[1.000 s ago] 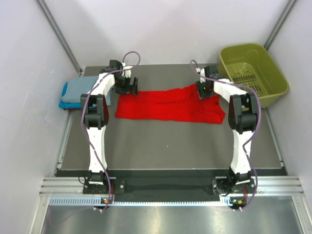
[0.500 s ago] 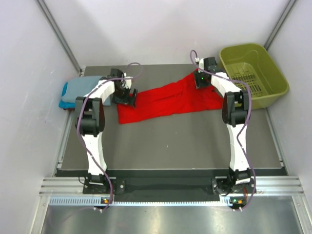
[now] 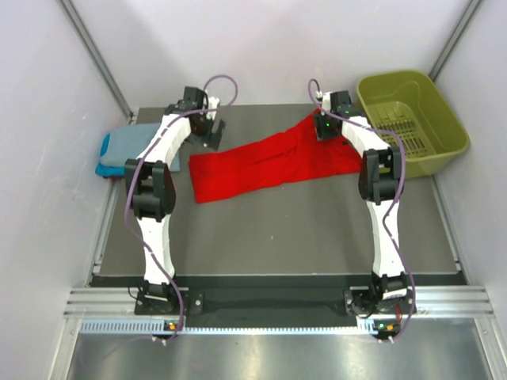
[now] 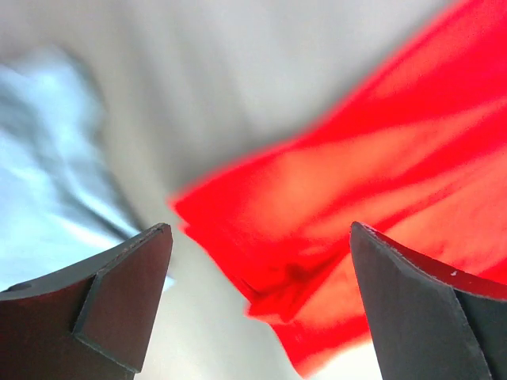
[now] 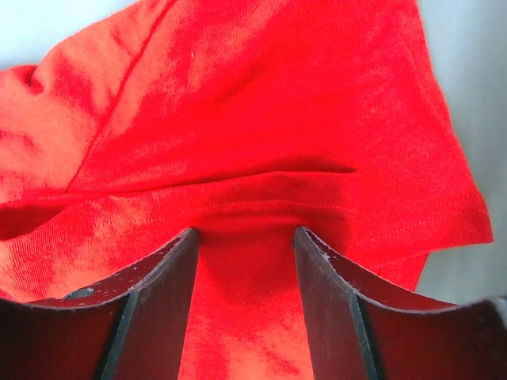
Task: Fold and stack the t-shirts
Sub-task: Fold the tshirt
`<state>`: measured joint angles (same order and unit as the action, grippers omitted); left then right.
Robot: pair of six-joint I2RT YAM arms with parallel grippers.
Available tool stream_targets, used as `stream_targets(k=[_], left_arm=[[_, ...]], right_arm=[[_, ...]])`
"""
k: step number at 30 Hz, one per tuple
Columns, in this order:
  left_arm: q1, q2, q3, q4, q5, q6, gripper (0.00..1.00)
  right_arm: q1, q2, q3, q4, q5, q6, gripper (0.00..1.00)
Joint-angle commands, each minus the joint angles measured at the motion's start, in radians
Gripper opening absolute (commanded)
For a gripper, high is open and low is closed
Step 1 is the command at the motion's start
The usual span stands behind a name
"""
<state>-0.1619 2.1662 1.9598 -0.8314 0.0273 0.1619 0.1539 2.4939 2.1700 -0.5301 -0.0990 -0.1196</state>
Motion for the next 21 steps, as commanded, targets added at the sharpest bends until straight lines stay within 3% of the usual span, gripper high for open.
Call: stream_targets(k=[1, 6, 10, 21], left_arm=[[0.010, 0.015, 0.138, 0.015, -0.052, 0.022, 0.99], [0.021, 0.040, 0.126, 0.002, -0.032, 0.036, 0.98], [0.035, 0.070, 0.096, 0.008, 0.006, 0.030, 0.88], [0.102, 0.208, 0.165, -0.015, 0.034, 0.057, 0.84]], right_arm=[[-0.019, -0.062, -0.041, 0.015, 0.004, -0.002, 0.53], [-0.019, -0.116, -0.068, -0.002, 0.008, -0.005, 0.54], [-0.022, -0.207, -0.124, -0.013, 0.007, 0.029, 0.54], [-0.033, -0.466, -0.377, -0.068, -0.077, 0.067, 0.54]])
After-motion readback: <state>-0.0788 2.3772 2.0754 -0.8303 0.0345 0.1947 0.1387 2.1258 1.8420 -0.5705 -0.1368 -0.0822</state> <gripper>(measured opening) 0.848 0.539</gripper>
